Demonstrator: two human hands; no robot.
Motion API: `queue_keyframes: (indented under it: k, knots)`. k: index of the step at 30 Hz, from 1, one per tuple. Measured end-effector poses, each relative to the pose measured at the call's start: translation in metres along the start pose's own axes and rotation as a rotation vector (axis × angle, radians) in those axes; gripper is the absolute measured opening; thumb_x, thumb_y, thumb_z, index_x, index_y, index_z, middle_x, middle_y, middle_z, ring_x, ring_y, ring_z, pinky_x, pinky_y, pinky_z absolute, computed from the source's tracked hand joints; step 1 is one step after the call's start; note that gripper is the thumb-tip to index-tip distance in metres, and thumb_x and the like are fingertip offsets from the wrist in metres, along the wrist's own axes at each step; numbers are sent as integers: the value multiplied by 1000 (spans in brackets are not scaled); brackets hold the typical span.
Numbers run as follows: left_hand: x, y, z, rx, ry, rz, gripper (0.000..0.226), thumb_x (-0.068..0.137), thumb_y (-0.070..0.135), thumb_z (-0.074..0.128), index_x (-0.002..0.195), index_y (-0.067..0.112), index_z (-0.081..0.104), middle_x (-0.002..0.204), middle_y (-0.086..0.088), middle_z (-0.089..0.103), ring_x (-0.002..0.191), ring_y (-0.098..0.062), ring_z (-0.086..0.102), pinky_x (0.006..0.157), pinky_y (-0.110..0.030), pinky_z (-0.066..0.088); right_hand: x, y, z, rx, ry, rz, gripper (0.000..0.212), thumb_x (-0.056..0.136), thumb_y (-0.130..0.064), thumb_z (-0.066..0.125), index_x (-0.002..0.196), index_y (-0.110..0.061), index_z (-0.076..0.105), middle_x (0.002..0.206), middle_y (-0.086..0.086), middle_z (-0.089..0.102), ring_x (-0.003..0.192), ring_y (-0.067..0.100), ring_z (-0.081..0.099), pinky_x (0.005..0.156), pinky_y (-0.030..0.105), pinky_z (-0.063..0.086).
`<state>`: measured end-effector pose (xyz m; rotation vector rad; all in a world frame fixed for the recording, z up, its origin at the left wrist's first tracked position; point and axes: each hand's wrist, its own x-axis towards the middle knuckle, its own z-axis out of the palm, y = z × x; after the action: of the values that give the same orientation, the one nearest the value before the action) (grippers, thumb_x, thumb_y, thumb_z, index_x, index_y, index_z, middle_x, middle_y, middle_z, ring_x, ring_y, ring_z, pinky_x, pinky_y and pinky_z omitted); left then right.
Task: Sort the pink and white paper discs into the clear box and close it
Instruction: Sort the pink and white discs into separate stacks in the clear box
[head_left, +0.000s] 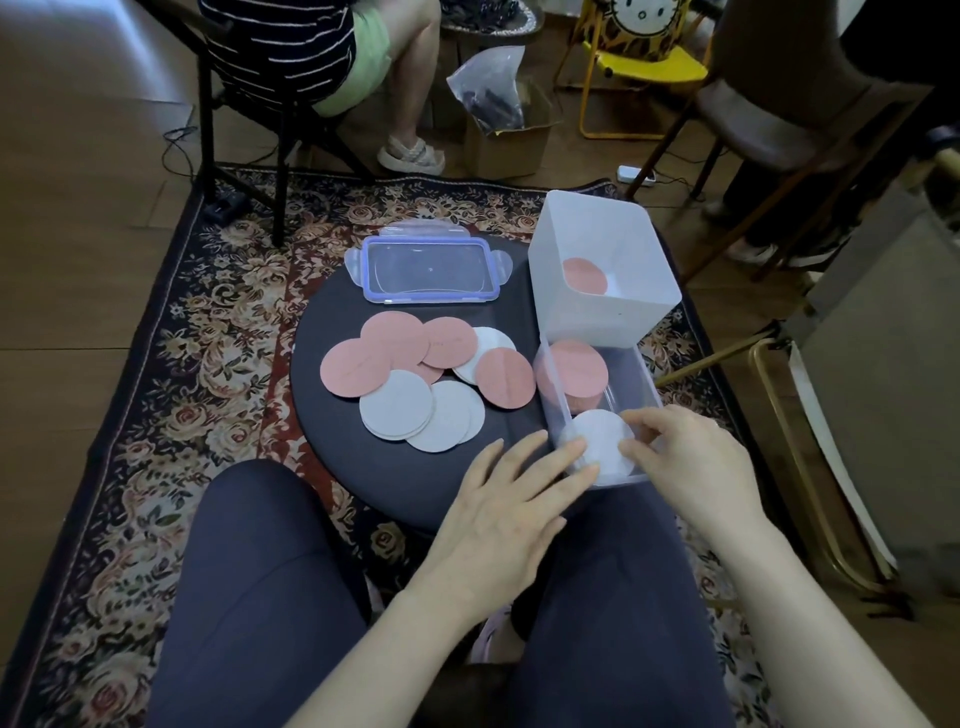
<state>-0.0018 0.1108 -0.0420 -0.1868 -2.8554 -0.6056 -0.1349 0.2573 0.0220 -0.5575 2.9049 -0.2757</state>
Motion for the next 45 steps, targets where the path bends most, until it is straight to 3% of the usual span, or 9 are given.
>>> queue_keyframes:
  k: [4, 12, 17, 21, 27, 32, 35, 40, 45]
  knots:
    - [0, 1, 0, -16, -22, -17, 53, 89, 25, 39, 142, 28, 42, 153, 10, 36, 136, -21, 40, 110, -45, 35, -1, -4, 0, -18, -12, 10, 30, 89, -27, 56, 117, -36, 62, 106, -7, 67, 102, 25, 60, 82, 36, 45]
    - [0, 1, 3, -61, -7, -13, 55, 87, 22, 38, 142, 29, 38, 154, 9, 35, 135, -20, 39, 109, -45, 36, 2, 3, -1, 33, -71, -24, 32, 89, -28, 56, 120, -36, 58, 88, -13, 67, 93, 20, 61, 78, 37, 49]
    - [-3, -5, 1, -87, 90, -40, 57, 86, 18, 54, 141, 25, 43, 153, 6, 37, 136, -18, 38, 112, -38, 31, -5, -3, 4, 7, 164, -70, 26, 91, -31, 57, 117, -32, 61, 108, -8, 67, 92, 26, 63, 74, 39, 50]
    - [-12, -36, -7, -102, 275, -300, 49, 89, 23, 47, 137, 20, 51, 144, 0, 49, 132, -17, 43, 105, -34, 30, -21, -25, 6, 408, 303, -190, 20, 89, -17, 63, 103, -30, 68, 93, -17, 62, 73, 5, 53, 66, 26, 41]
    - [-24, -93, -33, 58, 368, -731, 56, 88, 32, 53, 139, 10, 47, 145, -10, 47, 136, -30, 40, 106, -46, 32, -46, -73, 45, 463, 201, -539, 21, 89, -16, 57, 107, -21, 67, 105, -12, 61, 99, 10, 57, 84, 23, 45]
    - [-28, -111, -33, 7, 167, -822, 81, 90, 52, 55, 153, 13, 20, 161, -1, 17, 149, -17, 8, 117, -42, 7, -30, -109, 78, 558, -31, -352, 29, 89, -24, 57, 117, -32, 57, 108, -23, 49, 85, 1, 53, 78, 29, 49]
    - [-31, -113, -29, 22, 162, -783, 84, 86, 68, 39, 152, 17, 26, 160, 3, 20, 149, -15, 7, 117, -44, 7, -11, -126, 80, 603, -46, -258, 32, 88, -25, 58, 120, -32, 55, 112, -19, 49, 74, 4, 52, 81, 34, 49]
    - [-33, -112, -28, 21, 123, -714, 89, 76, 76, 20, 149, 27, 33, 159, 11, 22, 149, -14, 6, 116, -46, 8, 15, -149, 79, 484, -132, -167, 46, 84, -37, 63, 127, -24, 50, 119, -8, 45, 98, 16, 55, 75, 31, 41]
    - [-35, -112, -30, 24, 40, -708, 99, 70, 85, 14, 153, 32, 20, 161, 17, 7, 149, -11, -7, 117, -47, 0, 22, -156, 80, 443, -160, -90, 46, 76, -39, 71, 112, -23, 46, 112, -6, 52, 97, 18, 55, 73, 32, 36]
